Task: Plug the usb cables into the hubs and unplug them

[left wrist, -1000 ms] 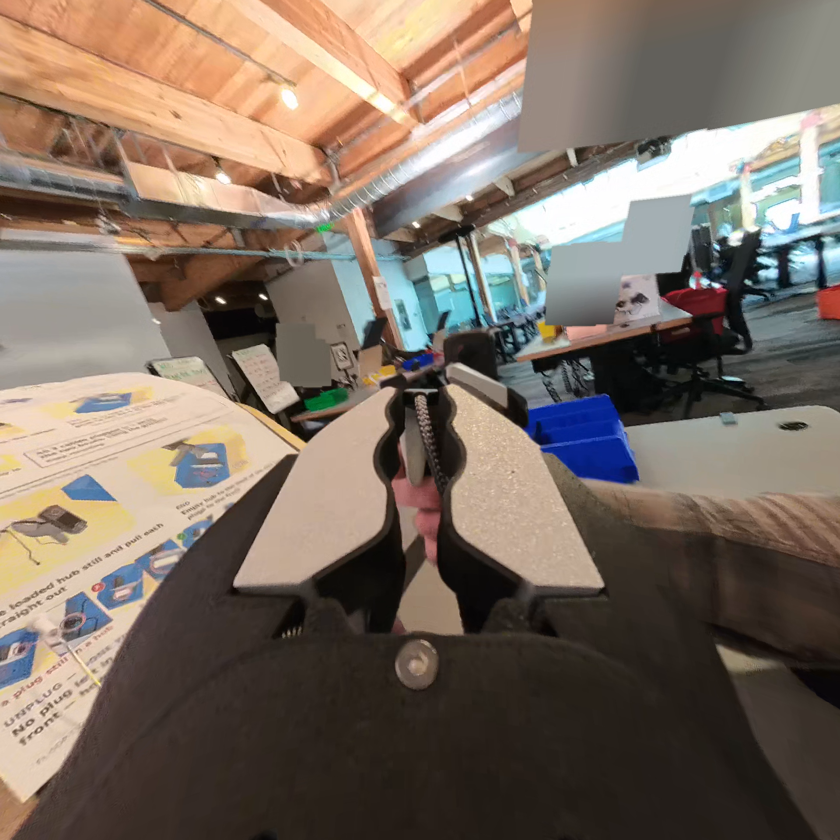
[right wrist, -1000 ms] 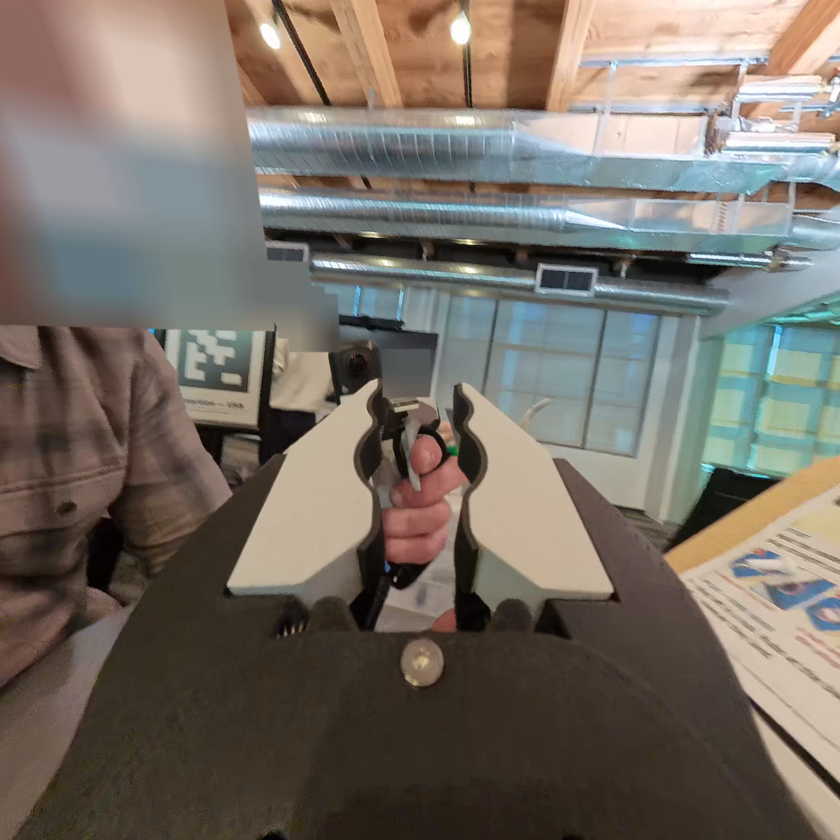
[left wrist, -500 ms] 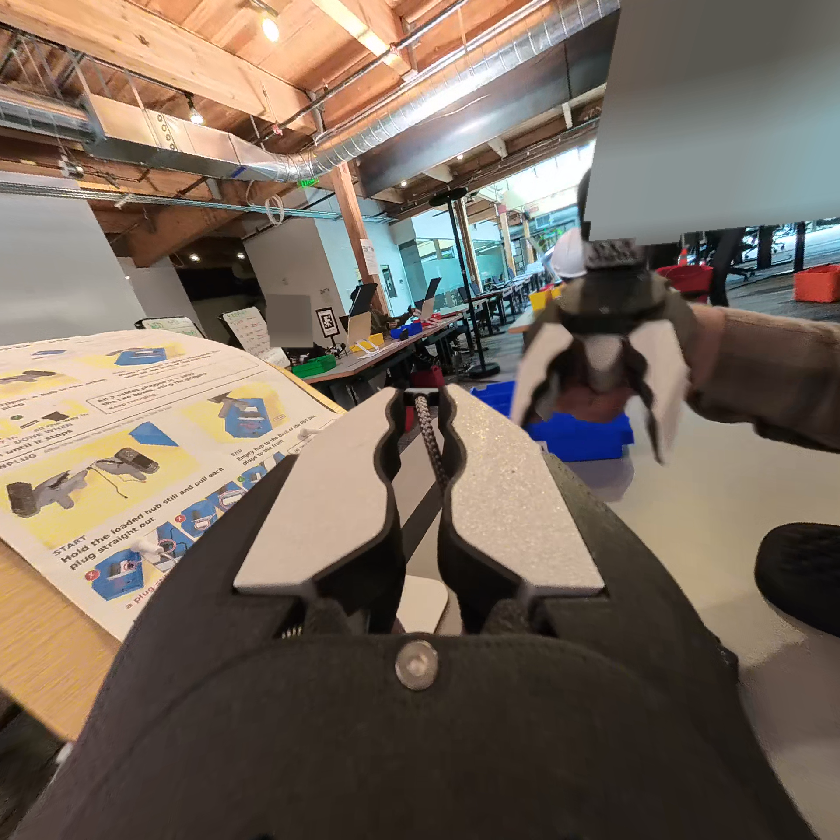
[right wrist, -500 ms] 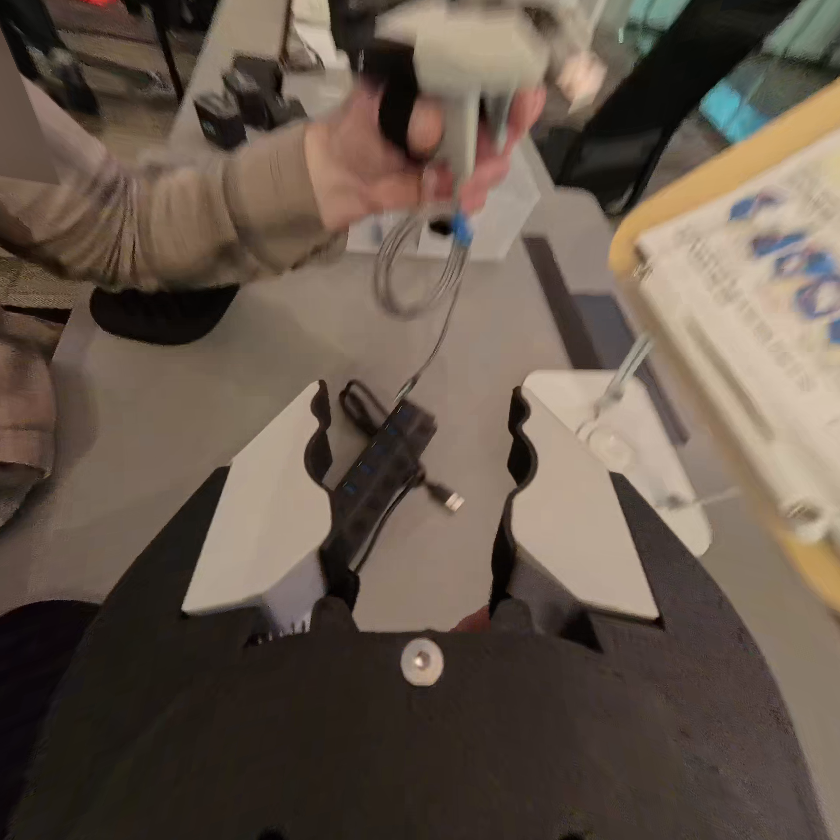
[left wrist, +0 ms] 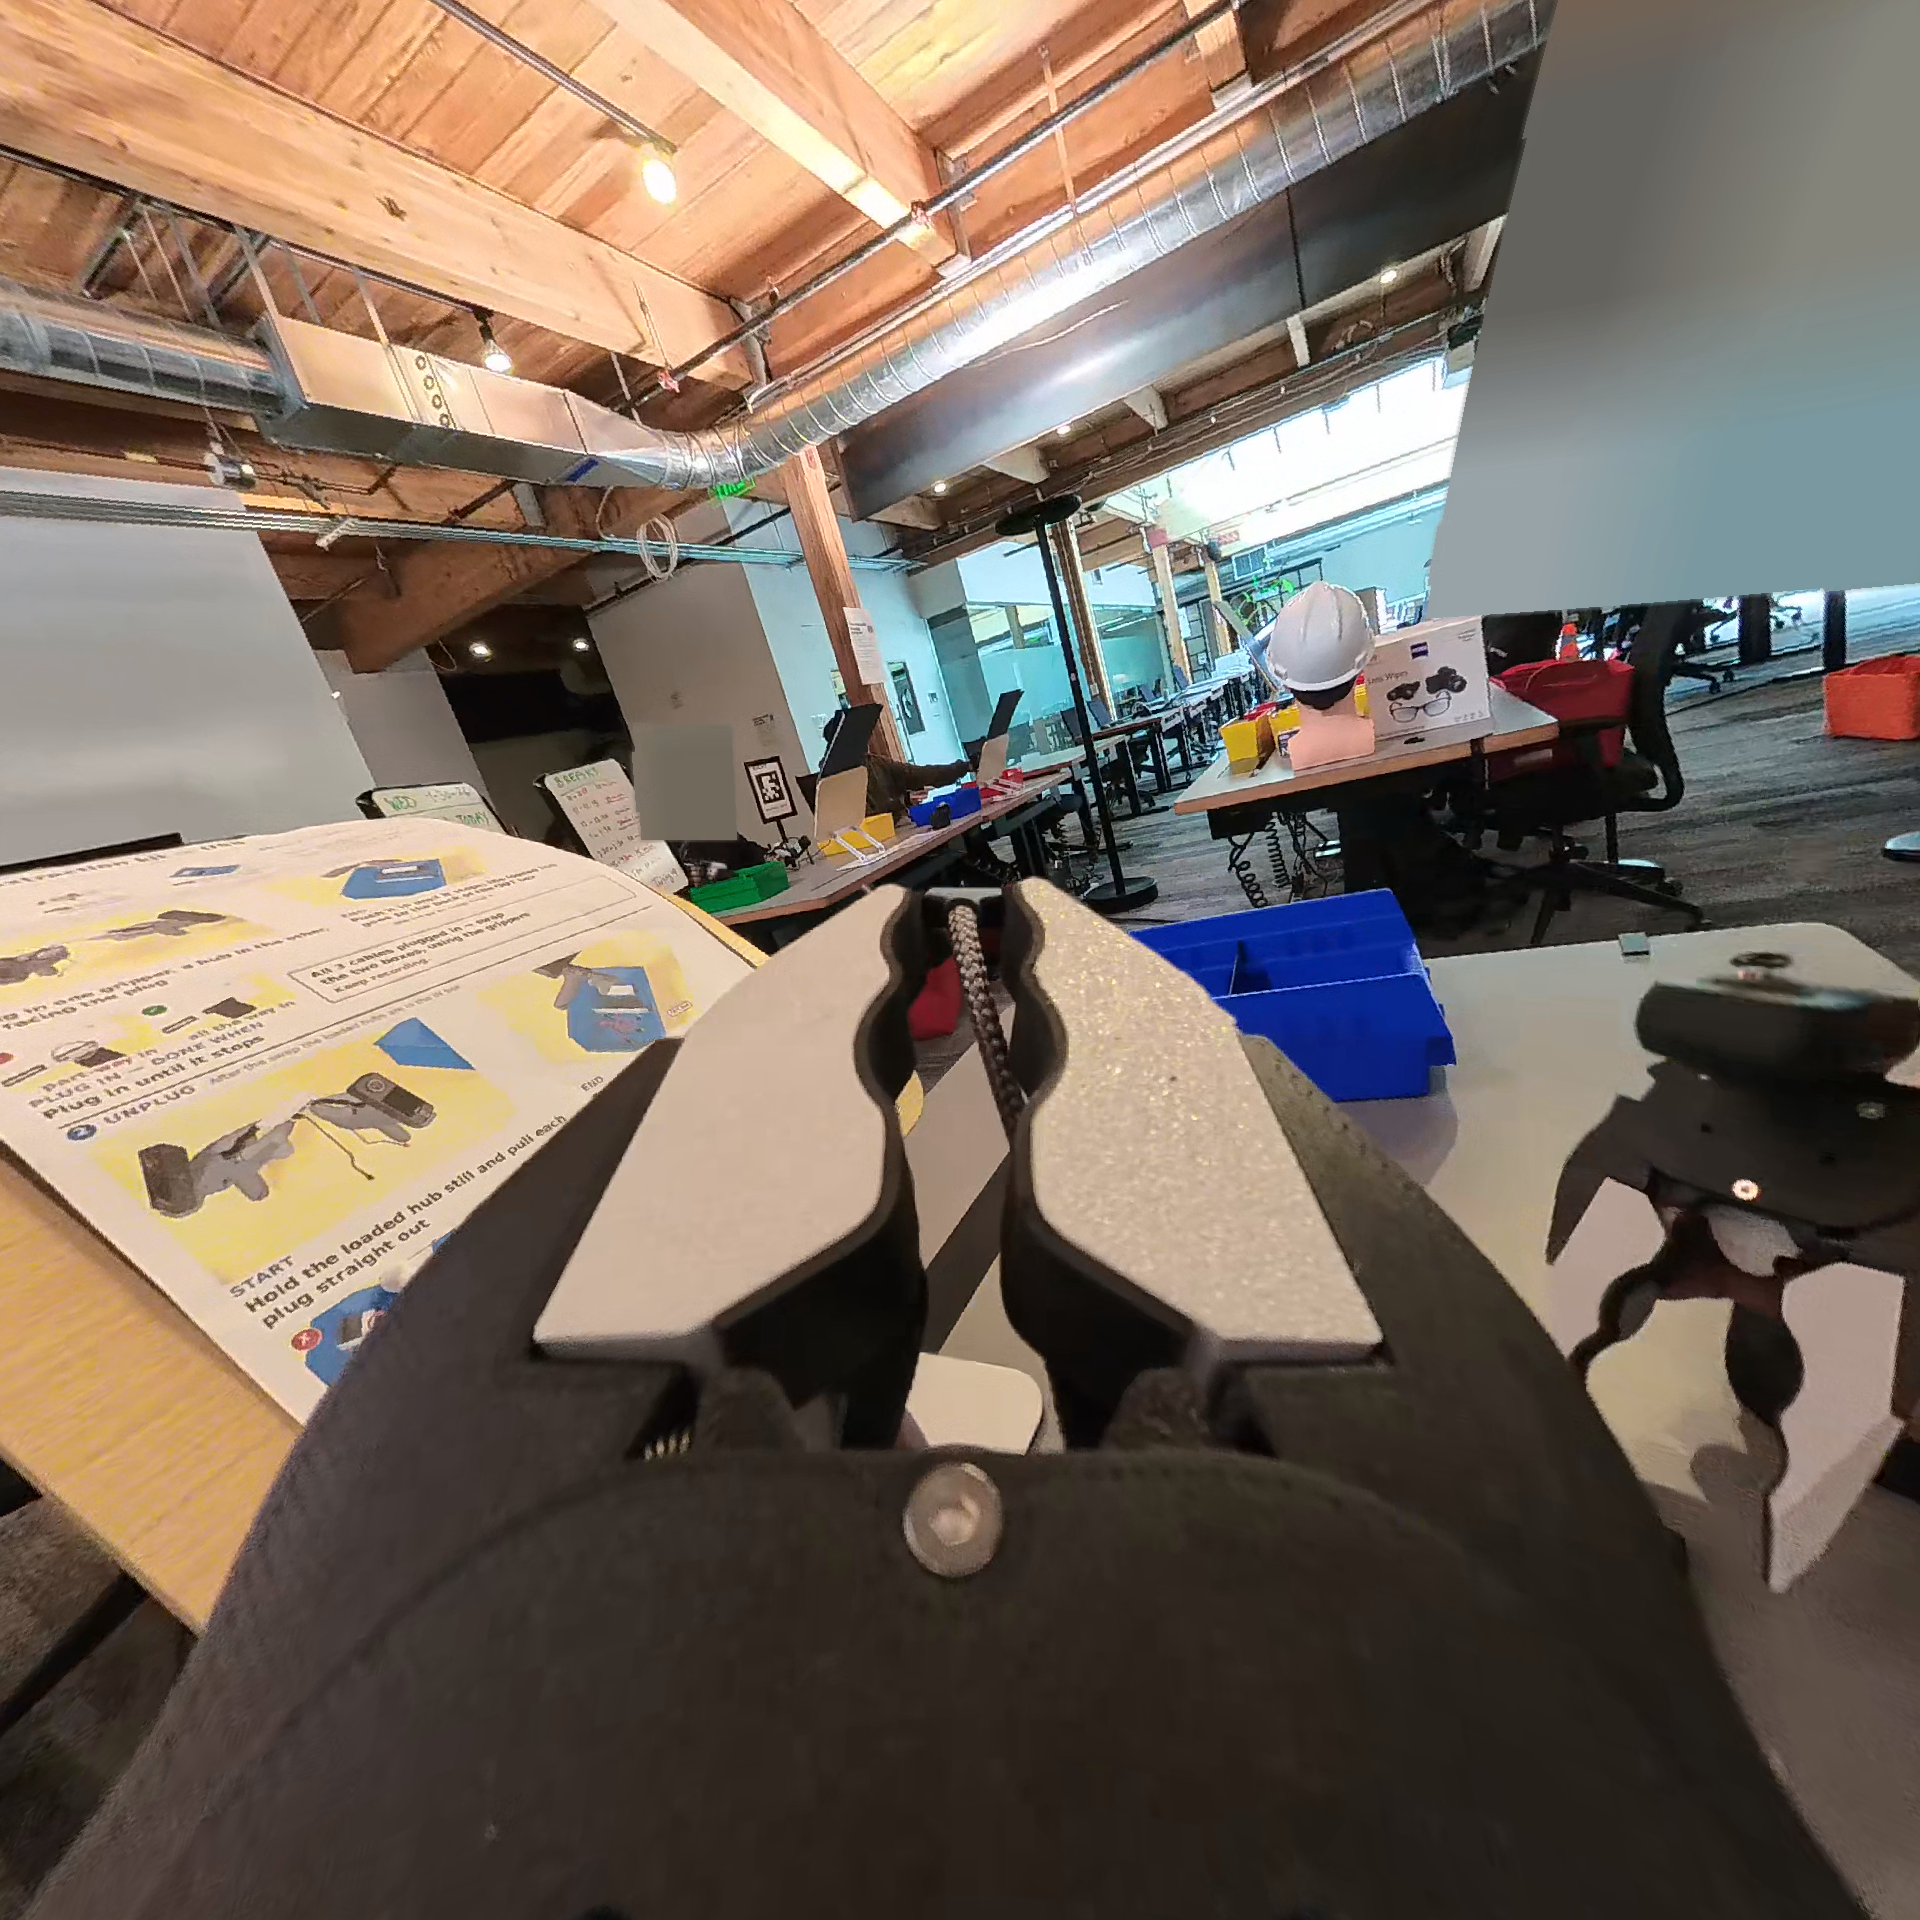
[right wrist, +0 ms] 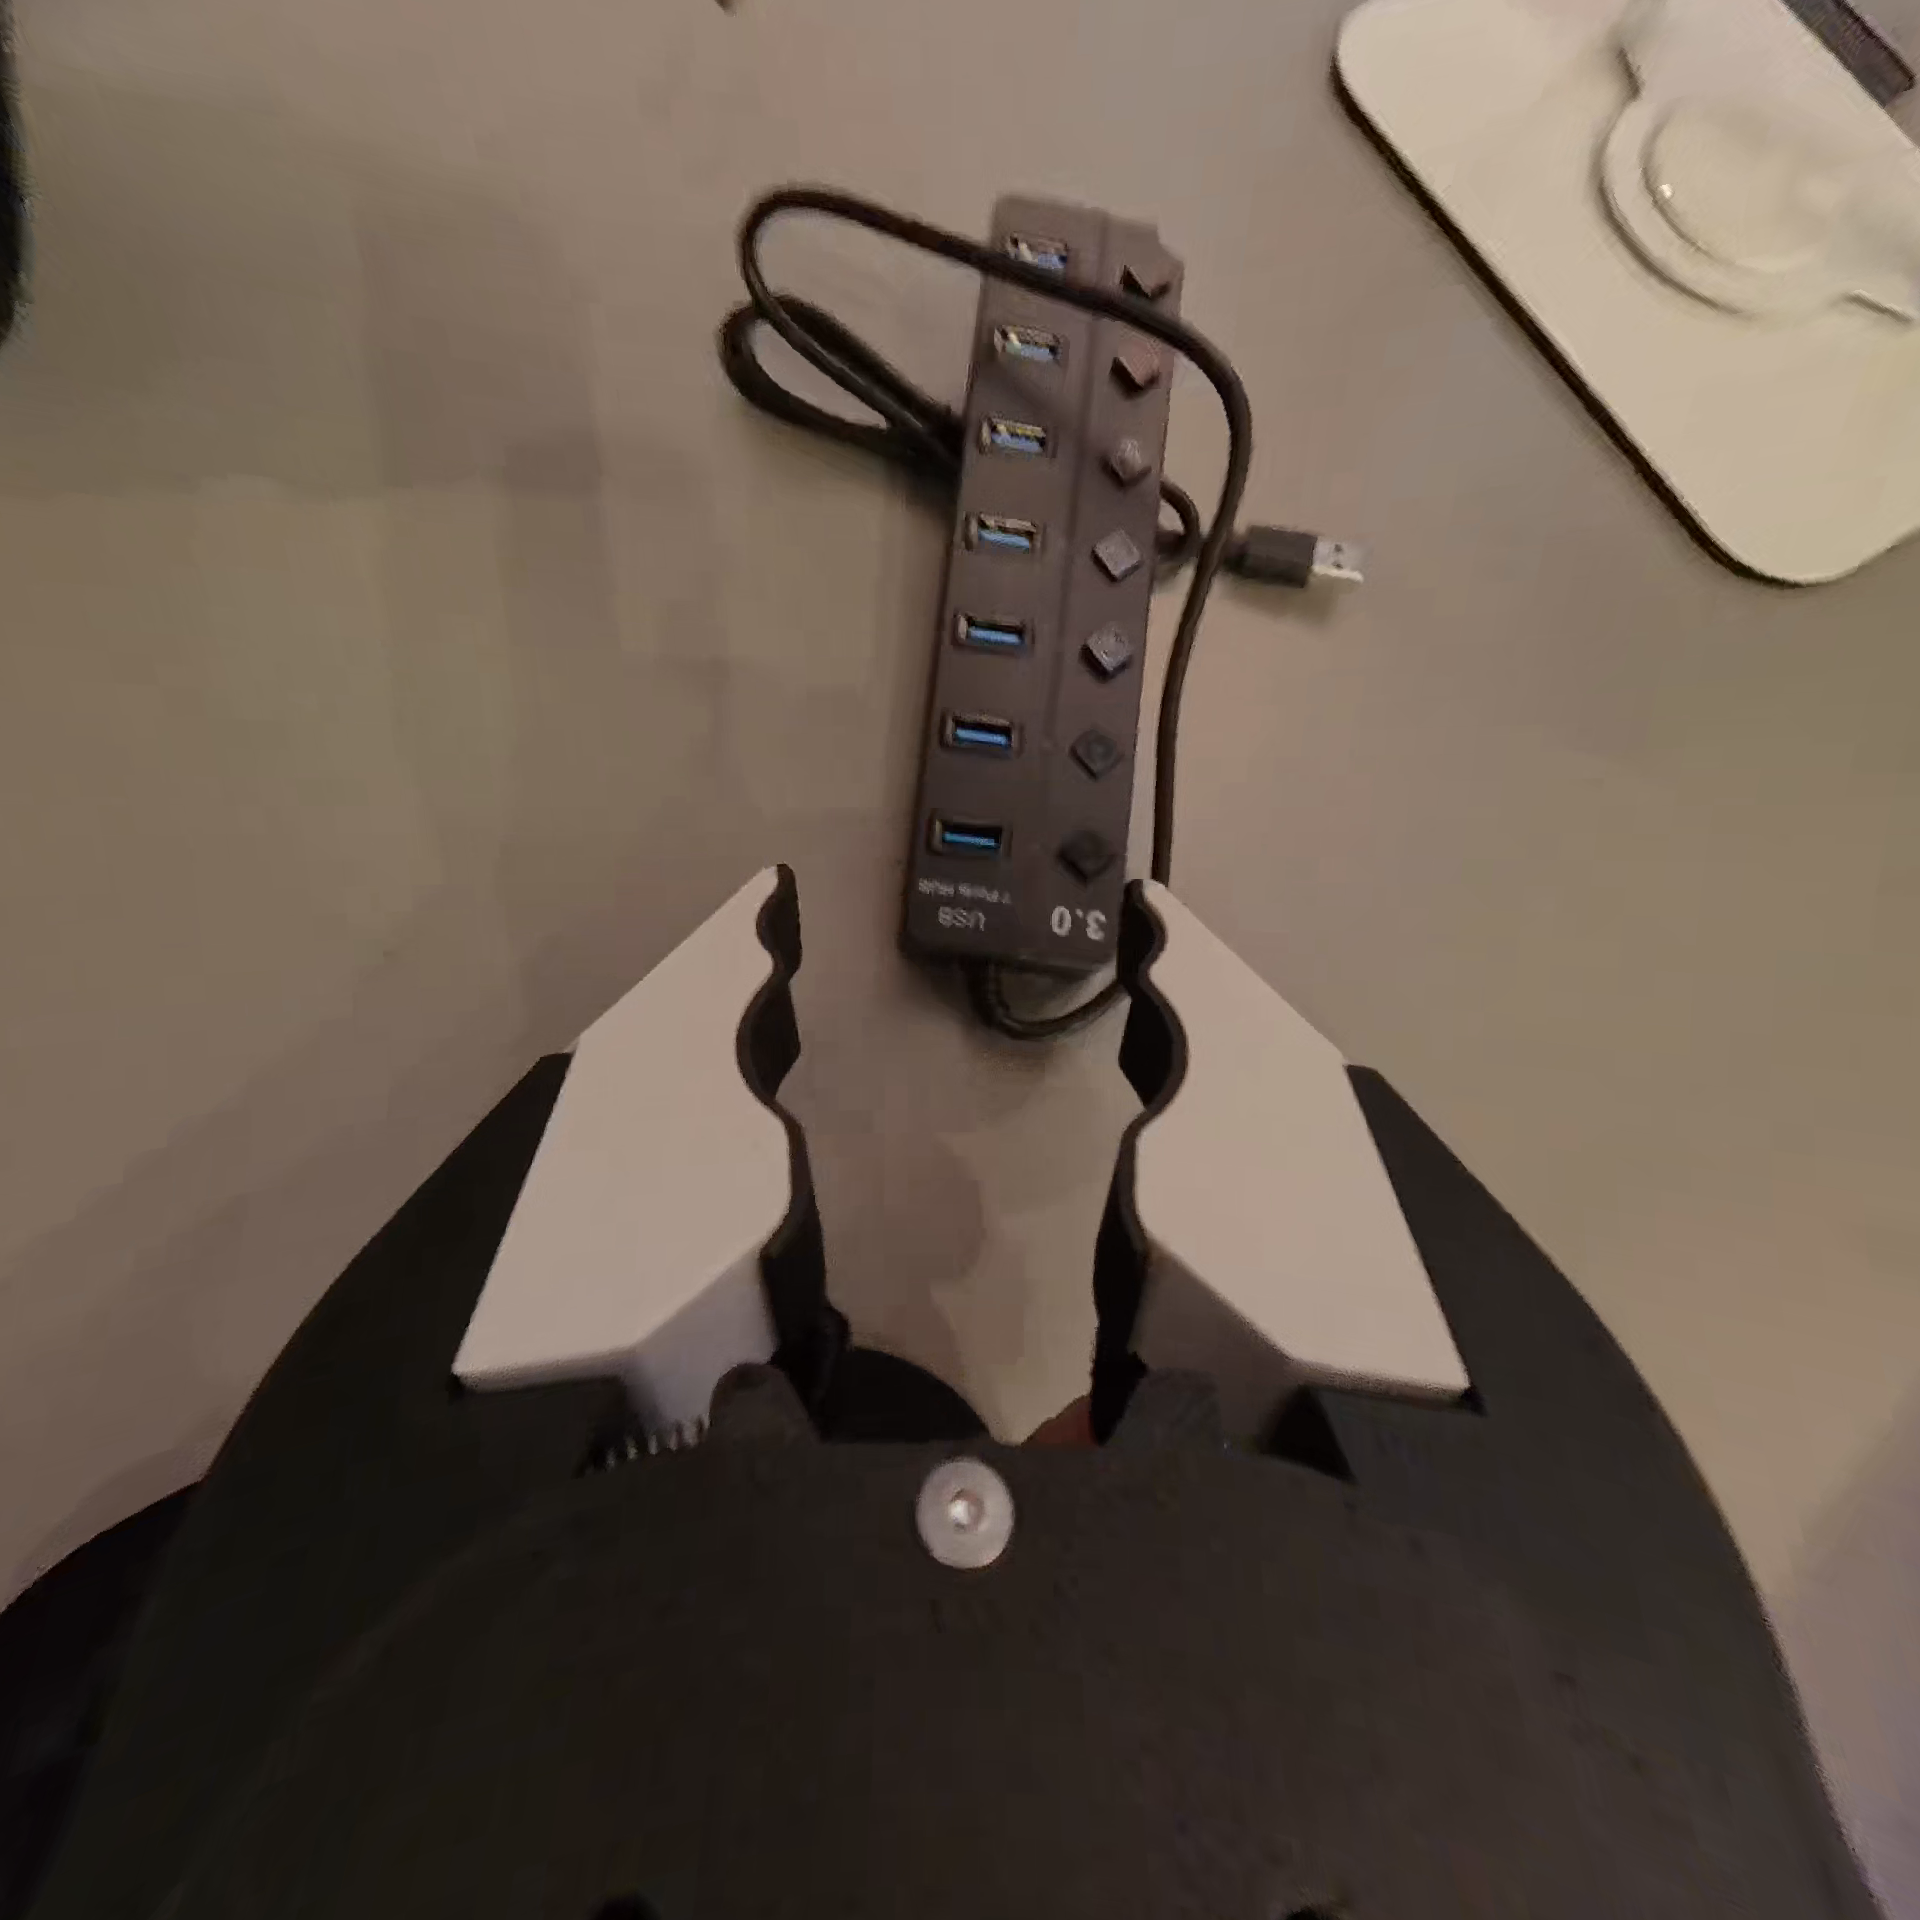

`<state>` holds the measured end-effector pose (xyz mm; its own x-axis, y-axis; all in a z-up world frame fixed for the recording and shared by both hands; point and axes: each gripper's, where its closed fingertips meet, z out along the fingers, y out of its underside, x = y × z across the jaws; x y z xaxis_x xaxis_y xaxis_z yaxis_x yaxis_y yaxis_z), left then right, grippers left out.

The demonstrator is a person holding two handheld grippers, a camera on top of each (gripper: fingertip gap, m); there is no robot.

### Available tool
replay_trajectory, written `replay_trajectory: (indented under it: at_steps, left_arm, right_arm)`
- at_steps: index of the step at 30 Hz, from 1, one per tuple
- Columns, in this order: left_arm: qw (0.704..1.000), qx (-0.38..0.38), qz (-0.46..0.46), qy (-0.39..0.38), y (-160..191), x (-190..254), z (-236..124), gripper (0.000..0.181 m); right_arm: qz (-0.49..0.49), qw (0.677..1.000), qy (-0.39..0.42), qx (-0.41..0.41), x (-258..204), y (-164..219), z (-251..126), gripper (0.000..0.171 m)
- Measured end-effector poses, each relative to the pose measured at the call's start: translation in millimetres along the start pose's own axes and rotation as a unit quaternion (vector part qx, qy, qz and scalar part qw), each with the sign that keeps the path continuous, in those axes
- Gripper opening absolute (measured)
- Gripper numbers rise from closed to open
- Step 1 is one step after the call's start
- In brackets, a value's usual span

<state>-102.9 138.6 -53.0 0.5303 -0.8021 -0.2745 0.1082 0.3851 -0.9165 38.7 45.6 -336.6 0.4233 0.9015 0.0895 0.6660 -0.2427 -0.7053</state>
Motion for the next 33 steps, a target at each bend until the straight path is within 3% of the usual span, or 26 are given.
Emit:
replay_trajectory:
  at_steps: [6, 20, 33]
  left_arm:
    - [1.000, 0.001, -0.001, -0.001, -0.1, 0.1, 0.4, 0.013]
    - [1.000, -0.003, -0.008, 0.008, 6.6, 4.5, 5.9, 0.014]
    - [1.000, -0.006, -0.011, 0.012, 10.0, 4.8, 6.8, 0.014]
  right_arm:
    - [0.020, 0.999, 0.021, -0.017, 9.3, 8.2, 12.1, 0.042]
    - [0.049, 0.997, -0.011, -0.060, 13.6, 21.7, 28.4, 0.053]
    - [0.017, 0.999, -0.027, 0.011, 26.4, -4.0, 18.9, 0.047]
